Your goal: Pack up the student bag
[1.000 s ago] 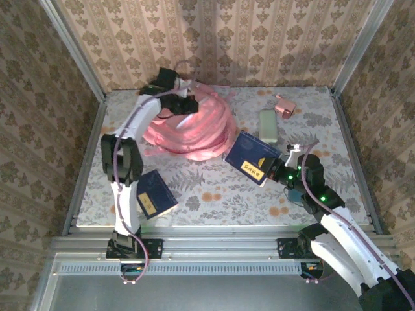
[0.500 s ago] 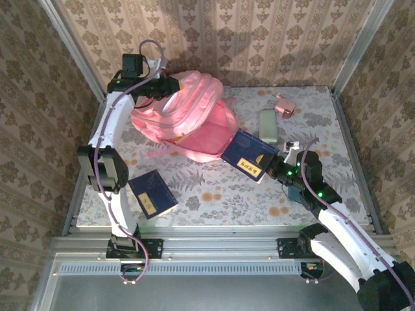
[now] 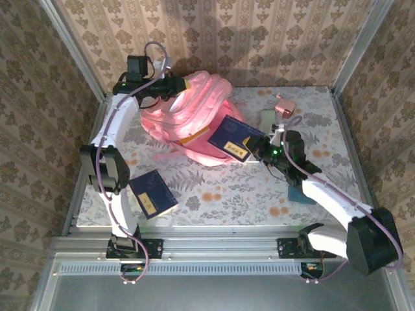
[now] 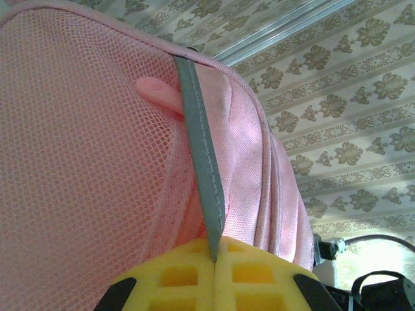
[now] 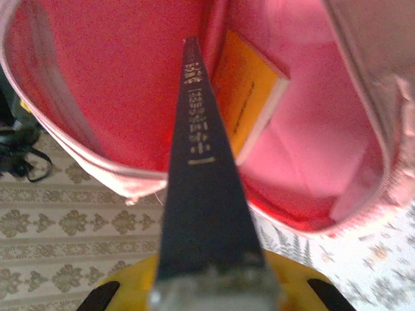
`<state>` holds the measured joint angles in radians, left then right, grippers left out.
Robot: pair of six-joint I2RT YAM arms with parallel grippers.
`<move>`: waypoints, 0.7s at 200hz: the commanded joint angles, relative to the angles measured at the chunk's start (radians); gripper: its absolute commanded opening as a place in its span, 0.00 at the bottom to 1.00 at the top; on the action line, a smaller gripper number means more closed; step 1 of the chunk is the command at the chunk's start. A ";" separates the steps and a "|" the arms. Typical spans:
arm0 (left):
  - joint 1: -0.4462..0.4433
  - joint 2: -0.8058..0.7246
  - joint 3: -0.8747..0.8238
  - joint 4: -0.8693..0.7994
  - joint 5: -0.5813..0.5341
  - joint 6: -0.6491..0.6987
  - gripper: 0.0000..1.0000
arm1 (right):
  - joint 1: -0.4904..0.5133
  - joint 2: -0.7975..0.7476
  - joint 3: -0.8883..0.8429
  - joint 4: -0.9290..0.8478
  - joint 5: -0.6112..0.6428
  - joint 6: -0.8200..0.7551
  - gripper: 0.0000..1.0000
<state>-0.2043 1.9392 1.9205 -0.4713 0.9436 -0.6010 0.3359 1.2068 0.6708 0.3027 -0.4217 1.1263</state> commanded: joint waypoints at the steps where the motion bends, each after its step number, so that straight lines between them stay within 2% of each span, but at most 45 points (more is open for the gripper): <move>1: -0.007 -0.110 -0.021 0.197 0.071 -0.102 0.00 | 0.031 0.079 0.093 0.144 0.030 0.035 0.00; 20: -0.013 -0.127 -0.050 0.246 0.056 -0.143 0.00 | 0.070 0.176 0.160 0.187 0.066 0.068 0.00; 58: -0.018 -0.147 -0.087 0.330 0.041 -0.220 0.00 | 0.163 0.402 0.335 0.190 0.233 0.070 0.00; 87: -0.022 -0.143 -0.081 0.382 0.058 -0.279 0.00 | 0.200 0.598 0.495 0.231 0.313 0.101 0.00; 118: -0.021 -0.141 -0.066 0.404 0.066 -0.305 0.00 | 0.231 0.792 0.666 0.157 0.390 0.197 0.00; 140: -0.020 -0.127 -0.053 0.414 0.072 -0.324 0.00 | 0.258 0.892 0.770 0.080 0.457 0.210 0.02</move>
<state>-0.2173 1.8896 1.8053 -0.2241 0.9394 -0.8692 0.5697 2.0193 1.3323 0.4408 -0.0792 1.2804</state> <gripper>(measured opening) 0.063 0.134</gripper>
